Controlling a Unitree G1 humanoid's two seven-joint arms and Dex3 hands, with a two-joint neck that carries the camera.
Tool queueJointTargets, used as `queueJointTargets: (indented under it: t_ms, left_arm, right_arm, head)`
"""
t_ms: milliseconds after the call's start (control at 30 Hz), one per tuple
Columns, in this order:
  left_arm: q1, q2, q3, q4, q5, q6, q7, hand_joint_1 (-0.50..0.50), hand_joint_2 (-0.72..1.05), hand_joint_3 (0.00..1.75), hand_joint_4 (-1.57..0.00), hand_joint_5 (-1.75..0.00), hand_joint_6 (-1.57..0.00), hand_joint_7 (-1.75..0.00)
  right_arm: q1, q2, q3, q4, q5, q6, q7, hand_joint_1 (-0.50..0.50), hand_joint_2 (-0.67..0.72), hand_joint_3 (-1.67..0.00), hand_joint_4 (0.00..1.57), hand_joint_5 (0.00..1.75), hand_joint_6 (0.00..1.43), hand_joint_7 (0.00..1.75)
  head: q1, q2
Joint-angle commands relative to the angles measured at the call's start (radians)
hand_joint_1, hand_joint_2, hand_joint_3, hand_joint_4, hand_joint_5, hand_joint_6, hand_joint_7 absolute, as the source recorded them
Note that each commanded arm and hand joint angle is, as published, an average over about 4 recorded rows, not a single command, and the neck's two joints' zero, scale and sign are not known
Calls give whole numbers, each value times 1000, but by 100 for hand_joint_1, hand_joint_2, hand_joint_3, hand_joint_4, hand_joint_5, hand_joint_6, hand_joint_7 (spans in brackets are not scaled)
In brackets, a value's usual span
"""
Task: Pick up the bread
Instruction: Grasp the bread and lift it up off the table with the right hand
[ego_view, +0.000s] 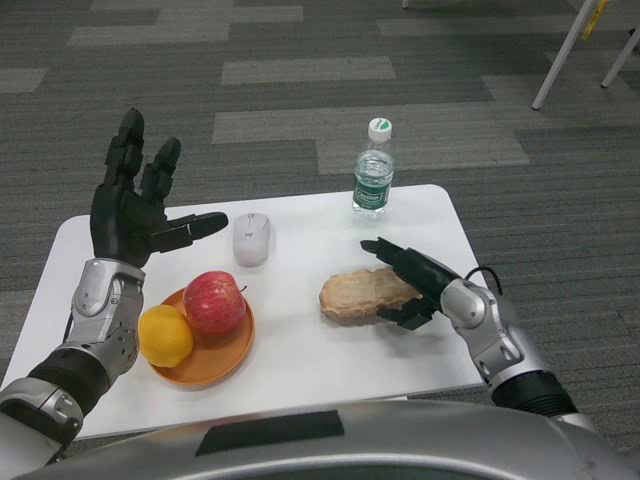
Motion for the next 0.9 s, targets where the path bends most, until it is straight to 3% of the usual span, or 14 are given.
queueJointTargets:
  t_ms: [33,200,400,567,900]
  left_arm:
    - [-14,-3,3,-1,5,-5,-1,50,47,4,0,-36,0,0]
    - [-14,-3,1,-1,5,-5,-1,50,43,4,0,-41,0,0]
    - [-14,-3,1,-3,5,-5,-1,50,43,0,0,-41,0,0]
    - [-11,-4,4,-3,5,-5,-1,50,47,0,0,-41,0,0]
    - [-9,-5,4,-1,5,-5,-1,50,47,2,0,-41,0,0]
  right_arm:
    - [-1,40,-27,35,-56,-62,-29,-22,-54,-79,0,58,0,0]
    - [-29,50,-2,45,-152,-62,-24,-21,-51,-79,0,58,0,0]
    - [-78,51,72,31,-355,19,57,-22,-48,-81,0,61,0,0]
    - [-114,3,197,34,-364,122,94,-21,-45,-87,0,68,0,0]
    - [-180,-19,290,139,-397,205,110,-21,-41,-91,0,68,0,0]
  head:
    - [-1,-1]
    - [-1,-1]
    - [5,-5]
    - [8,-8]
    - [11,-10]
